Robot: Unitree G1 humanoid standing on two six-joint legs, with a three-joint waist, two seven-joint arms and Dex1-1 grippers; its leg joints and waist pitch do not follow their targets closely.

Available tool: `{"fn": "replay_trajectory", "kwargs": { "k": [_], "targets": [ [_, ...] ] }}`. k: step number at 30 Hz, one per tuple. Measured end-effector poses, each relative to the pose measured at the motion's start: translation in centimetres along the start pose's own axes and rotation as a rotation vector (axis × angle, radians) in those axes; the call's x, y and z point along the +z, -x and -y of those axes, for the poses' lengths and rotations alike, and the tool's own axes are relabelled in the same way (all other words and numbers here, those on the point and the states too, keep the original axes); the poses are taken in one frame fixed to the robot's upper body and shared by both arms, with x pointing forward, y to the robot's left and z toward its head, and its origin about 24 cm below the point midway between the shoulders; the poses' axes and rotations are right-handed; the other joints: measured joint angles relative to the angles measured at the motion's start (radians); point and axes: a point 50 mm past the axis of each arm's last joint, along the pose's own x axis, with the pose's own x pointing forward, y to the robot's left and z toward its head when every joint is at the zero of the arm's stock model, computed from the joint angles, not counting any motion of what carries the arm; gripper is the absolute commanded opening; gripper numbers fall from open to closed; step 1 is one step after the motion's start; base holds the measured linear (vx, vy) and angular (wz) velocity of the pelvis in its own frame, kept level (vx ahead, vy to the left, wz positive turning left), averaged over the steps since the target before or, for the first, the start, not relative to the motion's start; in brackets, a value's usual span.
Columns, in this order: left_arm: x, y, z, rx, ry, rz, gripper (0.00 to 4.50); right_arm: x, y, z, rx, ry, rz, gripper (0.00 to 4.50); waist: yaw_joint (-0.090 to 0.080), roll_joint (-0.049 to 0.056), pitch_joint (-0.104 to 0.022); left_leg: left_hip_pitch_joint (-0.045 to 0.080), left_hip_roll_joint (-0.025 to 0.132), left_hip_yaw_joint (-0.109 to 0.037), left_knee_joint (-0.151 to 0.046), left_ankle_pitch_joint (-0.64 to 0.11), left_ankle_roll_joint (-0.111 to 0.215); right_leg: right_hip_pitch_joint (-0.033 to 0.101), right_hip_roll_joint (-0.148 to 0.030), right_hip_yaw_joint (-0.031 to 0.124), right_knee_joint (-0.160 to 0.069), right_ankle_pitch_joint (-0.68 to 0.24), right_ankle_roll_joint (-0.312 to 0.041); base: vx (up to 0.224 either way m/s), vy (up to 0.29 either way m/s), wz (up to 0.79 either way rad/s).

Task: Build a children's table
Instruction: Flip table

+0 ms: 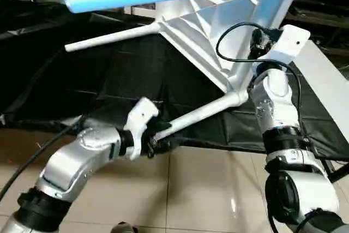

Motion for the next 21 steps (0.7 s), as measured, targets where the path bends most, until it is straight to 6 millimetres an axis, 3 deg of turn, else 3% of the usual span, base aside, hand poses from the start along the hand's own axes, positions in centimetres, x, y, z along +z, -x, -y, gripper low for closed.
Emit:
{"fn": "replay_trajectory", "kwargs": {
  "k": [16, 21],
  "targets": [
    [-0.9, 0.0, 0.5, -0.048, -0.018, -0.085, 3.10, 2.0, 1.5, 1.7, 0.224, -0.042, 0.063, 2.54, 0.003, 0.001, 0.001, 0.003, 0.000, 0.000, -0.002, 0.000, 0.000, 0.000, 0.000, 0.002, 0.000, 0.002, -0.002, 0.000, 0.000, 0.00],
    [-1.7, 0.8, -0.1, -0.023, -0.039, -0.172, 3.10, 2.6, 2.8, 3.2, 0.439, -0.037, 0.000, 2.54, 0.013, 0.001, 0.000, 0.003, 0.000, 0.000, -0.002, 0.000, 0.000, 0.000, 0.000, 0.003, -0.001, 0.002, -0.002, 0.000, 0.000, 0.00]
  ]
}}
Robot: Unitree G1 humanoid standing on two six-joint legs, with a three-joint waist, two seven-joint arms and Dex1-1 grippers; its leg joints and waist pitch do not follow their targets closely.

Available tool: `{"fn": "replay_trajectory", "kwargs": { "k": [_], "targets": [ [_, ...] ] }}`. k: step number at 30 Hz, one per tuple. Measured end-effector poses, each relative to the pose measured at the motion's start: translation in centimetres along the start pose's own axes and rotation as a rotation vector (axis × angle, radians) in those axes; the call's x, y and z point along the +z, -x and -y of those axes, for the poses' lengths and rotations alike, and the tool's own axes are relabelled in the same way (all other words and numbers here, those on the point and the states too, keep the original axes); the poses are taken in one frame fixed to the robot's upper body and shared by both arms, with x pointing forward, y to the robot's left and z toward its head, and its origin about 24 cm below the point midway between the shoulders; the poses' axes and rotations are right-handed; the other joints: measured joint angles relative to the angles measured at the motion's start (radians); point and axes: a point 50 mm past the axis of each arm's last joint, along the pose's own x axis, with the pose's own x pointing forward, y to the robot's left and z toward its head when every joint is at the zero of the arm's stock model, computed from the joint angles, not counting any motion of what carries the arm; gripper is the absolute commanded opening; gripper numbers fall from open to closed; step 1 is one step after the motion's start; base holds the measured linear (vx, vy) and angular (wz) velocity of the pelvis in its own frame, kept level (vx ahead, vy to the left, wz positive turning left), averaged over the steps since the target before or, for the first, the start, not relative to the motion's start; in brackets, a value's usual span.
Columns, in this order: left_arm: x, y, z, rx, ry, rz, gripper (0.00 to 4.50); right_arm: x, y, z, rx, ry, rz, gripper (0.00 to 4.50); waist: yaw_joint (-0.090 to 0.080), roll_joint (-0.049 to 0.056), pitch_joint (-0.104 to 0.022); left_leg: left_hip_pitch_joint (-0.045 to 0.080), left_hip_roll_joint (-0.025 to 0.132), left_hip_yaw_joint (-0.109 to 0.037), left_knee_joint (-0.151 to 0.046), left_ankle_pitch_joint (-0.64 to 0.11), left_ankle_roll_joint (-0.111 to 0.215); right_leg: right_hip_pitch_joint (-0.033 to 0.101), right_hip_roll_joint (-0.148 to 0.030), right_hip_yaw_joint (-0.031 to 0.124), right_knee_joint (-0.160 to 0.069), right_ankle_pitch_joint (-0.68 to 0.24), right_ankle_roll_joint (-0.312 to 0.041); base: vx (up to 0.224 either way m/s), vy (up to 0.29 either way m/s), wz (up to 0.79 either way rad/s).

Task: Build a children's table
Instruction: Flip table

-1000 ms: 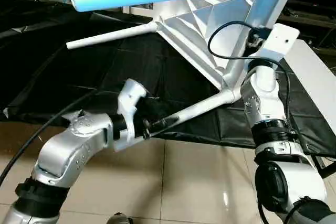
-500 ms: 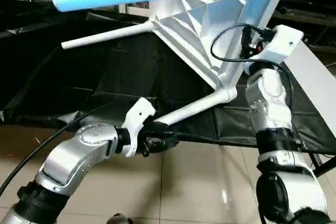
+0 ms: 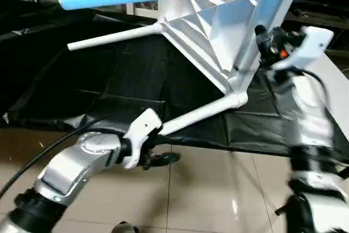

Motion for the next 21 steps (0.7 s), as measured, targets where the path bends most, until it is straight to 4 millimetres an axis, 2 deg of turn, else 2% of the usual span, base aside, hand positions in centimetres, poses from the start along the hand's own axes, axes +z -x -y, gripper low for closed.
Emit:
{"fn": "replay_trajectory", "kwargs": {
  "k": [4, 6, 11, 16, 21],
  "targets": [
    [-0.3, 0.2, -0.2, 0.012, -0.015, -0.036, 3.10, -0.1, 1.6, -0.3, 0.195, 0.010, -0.101, 2.54, 0.007, 0.000, 0.000, 0.001, 0.000, 0.000, 0.000, 0.000, 0.000, 0.000, 0.000, 0.000, 0.000, 0.000, 0.000, 0.000, 0.000, 0.00],
    [-0.5, 0.5, -0.4, 0.024, -0.021, -0.065, 3.10, -0.3, 3.0, -0.2, 0.295, 0.017, -0.179, 2.54, 0.014, 0.000, 0.000, 0.001, 0.000, 0.000, 0.000, 0.000, 0.000, 0.001, 0.000, 0.000, 0.000, 0.000, 0.000, 0.000, 0.000, 0.00],
    [-1.5, 1.1, -0.8, 0.044, -0.044, -0.162, 3.10, -1.1, 5.5, -1.2, 0.491, -0.011, -0.330, 2.54, 0.017, 0.001, 0.000, 0.003, 0.000, 0.000, -0.001, 0.000, 0.000, 0.001, 0.000, 0.001, 0.000, 0.000, 0.000, 0.000, 0.000, 0.00],
    [-2.6, 1.1, -1.3, 0.082, -0.049, -0.239, 3.10, -1.8, 6.3, -2.1, 0.562, -0.028, -0.385, 2.54, 0.015, 0.001, 0.000, 0.007, 0.000, -0.002, -0.002, 0.000, 0.000, 0.001, 0.000, 0.002, 0.000, -0.001, 0.001, 0.000, 0.000, 0.00],
    [-2.9, 1.4, -2.0, 0.141, -0.096, -0.301, 3.10, -1.7, 6.3, -2.3, 0.569, -0.025, -0.384, 2.54, 0.015, 0.001, 0.000, 0.015, 0.000, -0.002, -0.004, 0.000, 0.000, 0.002, -0.001, 0.002, 0.000, -0.001, 0.002, 0.000, 0.000, 0.00]
  ]
}}
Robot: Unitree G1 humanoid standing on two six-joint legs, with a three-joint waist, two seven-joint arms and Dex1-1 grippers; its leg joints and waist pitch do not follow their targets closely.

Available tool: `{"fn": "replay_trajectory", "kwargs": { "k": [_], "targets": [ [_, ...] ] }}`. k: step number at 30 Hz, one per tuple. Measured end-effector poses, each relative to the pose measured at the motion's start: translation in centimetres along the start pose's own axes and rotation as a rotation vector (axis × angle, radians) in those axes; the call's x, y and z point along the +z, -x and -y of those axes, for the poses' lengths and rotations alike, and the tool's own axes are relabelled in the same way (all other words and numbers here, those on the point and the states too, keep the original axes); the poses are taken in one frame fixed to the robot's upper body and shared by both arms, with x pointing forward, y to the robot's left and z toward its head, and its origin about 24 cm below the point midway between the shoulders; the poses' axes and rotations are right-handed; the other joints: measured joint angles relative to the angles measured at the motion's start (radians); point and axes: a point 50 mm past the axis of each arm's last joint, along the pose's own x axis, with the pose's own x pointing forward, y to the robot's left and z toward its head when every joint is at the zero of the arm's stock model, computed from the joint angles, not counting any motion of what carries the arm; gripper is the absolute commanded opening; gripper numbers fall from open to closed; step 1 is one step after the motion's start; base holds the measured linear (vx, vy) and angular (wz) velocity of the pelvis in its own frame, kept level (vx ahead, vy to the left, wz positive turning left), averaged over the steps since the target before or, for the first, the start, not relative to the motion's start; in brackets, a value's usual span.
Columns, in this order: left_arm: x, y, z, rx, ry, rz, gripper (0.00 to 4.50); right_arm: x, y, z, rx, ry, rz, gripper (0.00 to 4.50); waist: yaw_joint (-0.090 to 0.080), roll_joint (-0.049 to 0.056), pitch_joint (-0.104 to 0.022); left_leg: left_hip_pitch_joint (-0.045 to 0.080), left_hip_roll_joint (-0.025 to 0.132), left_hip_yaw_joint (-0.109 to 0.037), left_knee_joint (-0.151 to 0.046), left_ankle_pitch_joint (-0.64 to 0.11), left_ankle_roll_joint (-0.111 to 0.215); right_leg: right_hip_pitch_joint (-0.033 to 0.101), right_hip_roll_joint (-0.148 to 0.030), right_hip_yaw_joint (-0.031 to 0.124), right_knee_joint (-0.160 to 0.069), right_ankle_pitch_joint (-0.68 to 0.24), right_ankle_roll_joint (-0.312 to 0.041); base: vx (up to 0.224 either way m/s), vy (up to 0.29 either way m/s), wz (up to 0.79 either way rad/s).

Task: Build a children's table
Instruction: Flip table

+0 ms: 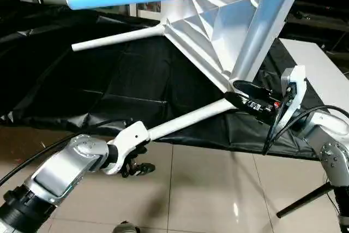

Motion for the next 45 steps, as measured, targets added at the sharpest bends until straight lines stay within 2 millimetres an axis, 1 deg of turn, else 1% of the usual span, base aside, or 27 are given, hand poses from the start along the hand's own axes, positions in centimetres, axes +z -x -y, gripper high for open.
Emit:
{"fn": "replay_trajectory", "kwargs": {
  "k": [4, 12, 17, 25, 27, 30, 31, 33, 36, 39, 42, 45],
  "targets": [
    [-1.2, 0.8, -1.4, 0.088, -0.016, -0.088, 3.10, 0.0, 0.0, 0.0, -0.002, -0.003, -0.006, 2.54, -0.002, 0.000, 0.000, 0.002, 0.000, -0.003, -0.001, 0.000, 0.000, -0.001, 0.000, -0.002, 0.000, 0.000, -0.001, 0.000, 0.000, 0.00],
    [-2.0, 1.5, -2.6, 0.184, -0.031, -0.147, 3.10, -0.1, 0.0, 0.0, -0.007, 0.002, -0.013, 2.54, -0.002, 0.000, 0.000, 0.002, 0.000, -0.003, -0.001, 0.000, 0.000, -0.002, 0.000, -0.002, 0.000, 0.003, -0.004, 0.000, 0.000, 0.00],
    [-3.2, 2.1, -4.1, 0.289, -0.011, -0.191, 3.10, -0.1, 0.0, 0.1, -0.014, 0.004, -0.014, 2.54, -0.002, 0.000, 0.000, 0.002, 0.000, -0.003, -0.002, 0.000, 0.000, -0.003, 0.000, -0.002, 0.000, 0.003, -0.005, 0.000, 0.000, 0.00],
    [-3.9, 2.3, -4.8, 0.365, 0.000, -0.185, 3.10, -0.3, -0.2, 0.0, -0.016, 0.004, -0.014, 2.54, 0.006, 0.000, 0.001, 0.002, 0.000, -0.004, -0.003, 0.000, 0.000, -0.004, 0.000, -0.004, 0.000, 0.003, -0.006, 0.000, 0.000, 0.00],
    [-4.1, 2.5, -5.0, 0.389, 0.001, -0.191, 3.10, -0.5, -0.2, -0.2, -0.013, 0.004, -0.016, 2.54, 0.006, -0.001, 0.001, 0.002, 0.000, -0.006, -0.003, 0.000, 0.000, -0.007, 0.000, -0.006, -0.001, 0.003, -0.006, 0.000, 0.000, 0.00],
    [-4.4, 3.5, -5.2, 0.414, 0.011, -0.189, 3.10, -0.9, -0.2, -0.3, -0.013, 0.002, -0.024, 2.54, 0.003, -0.001, 0.001, 0.002, 0.000, -0.007, -0.003, 0.000, 0.000, -0.010, -0.001, -0.008, -0.001, 0.003, -0.006, -0.018, 0.000, -0.01],
    [-4.3, 4.0, -5.2, 0.414, 0.021, -0.174, 3.10, -1.1, -0.1, -0.4, -0.015, -0.001, -0.030, 2.54, 0.003, -0.001, 0.001, 0.002, 0.000, -0.008, -0.003, 0.000, 0.000, -0.010, -0.001, -0.009, -0.002, 0.003, -0.006, 0.000, 0.000, 0.00],
    [-3.2, 4.9, -4.7, 0.379, 0.045, -0.097, 3.10, -1.4, -0.1, -0.5, -0.015, -0.007, -0.040, 2.54, 0.001, -0.001, 0.002, 0.002, 0.000, -0.008, -0.003, 0.000, 0.000, -0.011, -0.002, -0.009, -0.004, 0.003, -0.006, 0.000, 0.000, 0.00],
    [-1.0, 5.5, -3.7, 0.323, 0.005, 0.008, 3.10, -1.5, -0.2, -0.6, -0.009, -0.011, -0.040, 2.54, -0.001, -0.001, 0.002, 0.002, -0.001, -0.008, -0.003, 0.000, 0.000, -0.011, -0.002, -0.009, -0.008, 0.003, -0.006, 0.000, 0.000, 0.00],
    [0.4, 6.2, -3.8, 0.320, -0.009, 0.126, 3.10, -1.7, -0.3, -0.9, -0.010, -0.013, -0.037, 2.54, -0.002, 0.000, 0.002, 0.002, 0.000, -0.009, -0.003, 0.000, 0.000, -0.011, -0.002, -0.011, -0.014, 0.004, -0.006, 0.000, 0.000, 0.00],
    [3.4, 7.2, -3.8, 0.350, 0.007, 0.342, 3.10, -1.9, -0.3, -1.3, -0.013, -0.017, -0.032, 2.54, -0.002, 0.000, 0.002, 0.002, -0.001, -0.009, -0.003, 0.000, 0.000, -0.011, -0.002, -0.009, -0.019, 0.005, -0.008, 0.000, 0.000, 0.00],
    [5.5, 7.3, -3.9, 0.374, 0.001, 0.443, 3.10, -1.8, -0.5, -1.6, -0.013, -0.017, -0.020, 2.54, -0.003, 0.001, 0.001, 0.003, -0.001, -0.008, -0.004, 0.000, 0.000, -0.011, -0.002, -0.009, -0.021, 0.005, -0.009, 0.000, 0.000, 0.00]
  ]
}}
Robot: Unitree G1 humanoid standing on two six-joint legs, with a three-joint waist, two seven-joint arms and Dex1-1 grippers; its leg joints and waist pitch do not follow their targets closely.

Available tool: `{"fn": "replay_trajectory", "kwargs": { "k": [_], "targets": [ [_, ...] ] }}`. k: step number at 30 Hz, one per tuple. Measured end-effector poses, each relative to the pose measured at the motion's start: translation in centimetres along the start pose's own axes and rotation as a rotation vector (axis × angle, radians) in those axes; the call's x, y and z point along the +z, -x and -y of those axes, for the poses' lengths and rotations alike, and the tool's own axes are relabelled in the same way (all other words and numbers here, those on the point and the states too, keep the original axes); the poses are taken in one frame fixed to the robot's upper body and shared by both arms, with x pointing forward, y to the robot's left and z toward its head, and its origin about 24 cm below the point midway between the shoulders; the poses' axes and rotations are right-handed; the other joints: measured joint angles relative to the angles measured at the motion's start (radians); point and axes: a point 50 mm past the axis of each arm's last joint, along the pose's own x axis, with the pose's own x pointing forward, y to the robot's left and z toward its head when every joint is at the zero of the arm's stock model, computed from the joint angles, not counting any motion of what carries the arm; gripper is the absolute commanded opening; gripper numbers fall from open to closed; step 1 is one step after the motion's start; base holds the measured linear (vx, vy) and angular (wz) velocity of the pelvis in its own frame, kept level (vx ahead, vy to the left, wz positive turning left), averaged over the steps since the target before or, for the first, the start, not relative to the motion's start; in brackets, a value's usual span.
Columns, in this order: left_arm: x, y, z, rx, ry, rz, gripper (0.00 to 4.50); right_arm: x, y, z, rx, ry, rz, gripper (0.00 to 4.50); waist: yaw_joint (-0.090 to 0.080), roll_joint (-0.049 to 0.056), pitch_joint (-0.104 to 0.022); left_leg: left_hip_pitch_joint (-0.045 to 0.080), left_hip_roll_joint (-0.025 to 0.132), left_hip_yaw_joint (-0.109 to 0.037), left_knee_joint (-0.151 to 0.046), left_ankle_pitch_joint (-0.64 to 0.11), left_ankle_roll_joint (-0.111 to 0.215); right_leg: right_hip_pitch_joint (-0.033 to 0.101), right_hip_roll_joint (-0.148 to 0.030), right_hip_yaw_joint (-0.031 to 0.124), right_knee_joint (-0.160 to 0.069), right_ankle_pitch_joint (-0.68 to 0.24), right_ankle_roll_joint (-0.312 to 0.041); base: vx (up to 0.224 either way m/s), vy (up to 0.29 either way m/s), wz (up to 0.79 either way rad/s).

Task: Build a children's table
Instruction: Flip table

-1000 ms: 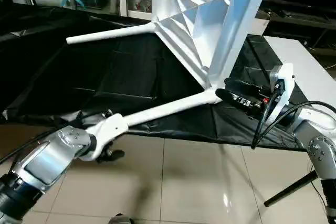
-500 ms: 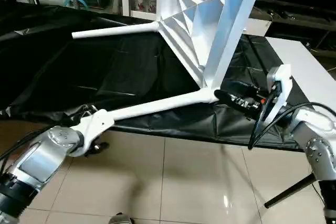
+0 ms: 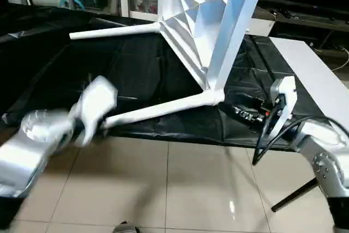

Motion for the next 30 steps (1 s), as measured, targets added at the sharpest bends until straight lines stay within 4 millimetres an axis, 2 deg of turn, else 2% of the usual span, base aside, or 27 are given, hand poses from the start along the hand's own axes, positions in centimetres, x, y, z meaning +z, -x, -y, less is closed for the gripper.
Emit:
{"fn": "replay_trajectory", "kwargs": {
  "k": [1, 7, 14, 19, 30],
  "targets": [
    [-0.1, -0.2, 0.1, -0.002, 0.009, 0.000, 3.10, 0.1, -0.1, -0.1, 0.005, 0.001, 0.005, 2.54, -0.001, 0.001, 0.000, 0.000, 0.000, 0.000, 0.000, 0.000, 0.000, -0.001, 0.000, 0.000, 0.000, 0.000, 0.000, 0.000, 0.000, 0.00],
    [-3.5, -2.5, 2.3, -0.110, 0.115, -0.138, 3.10, -0.3, -0.3, -0.5, 0.024, -0.016, -0.018, 2.54, 0.000, 0.002, -0.001, -0.001, 0.000, 0.000, 0.000, 0.000, 0.000, -0.003, 0.000, 0.001, 0.001, 0.002, -0.003, 0.000, 0.000, 0.00],
    [-5.7, -4.3, 2.3, -0.052, 0.117, -0.238, 3.10, -0.4, -0.1, -1.2, 0.044, -0.024, -0.024, 2.54, 0.002, 0.003, -0.001, -0.001, 0.001, 0.001, -0.003, 0.000, 0.000, -0.004, 0.000, 0.000, 0.000, 0.011, -0.007, 0.000, 0.000, 0.00],
    [-5.8, -4.9, 1.7, -0.010, 0.086, -0.246, 3.10, -0.4, -0.1, -1.1, 0.040, -0.020, -0.029, 2.54, 0.003, 0.005, -0.001, -0.001, 0.001, 0.001, -0.004, 0.000, -0.001, -0.004, 0.000, 0.001, 0.001, 0.021, -0.006, 0.000, 0.000, 0.00],
    [-8.0, -5.3, -0.5, 0.234, -0.248, -0.330, 3.10, -0.6, -0.2, -1.1, 0.016, 0.009, -0.056, 2.54, -0.003, 0.008, -0.003, 0.000, 0.001, 0.001, -0.008, 0.000, -0.001, -0.008, 0.000, 0.000, 0.000, 0.021, -0.005, 0.000, 0.000, 0.00]
  ]
}}
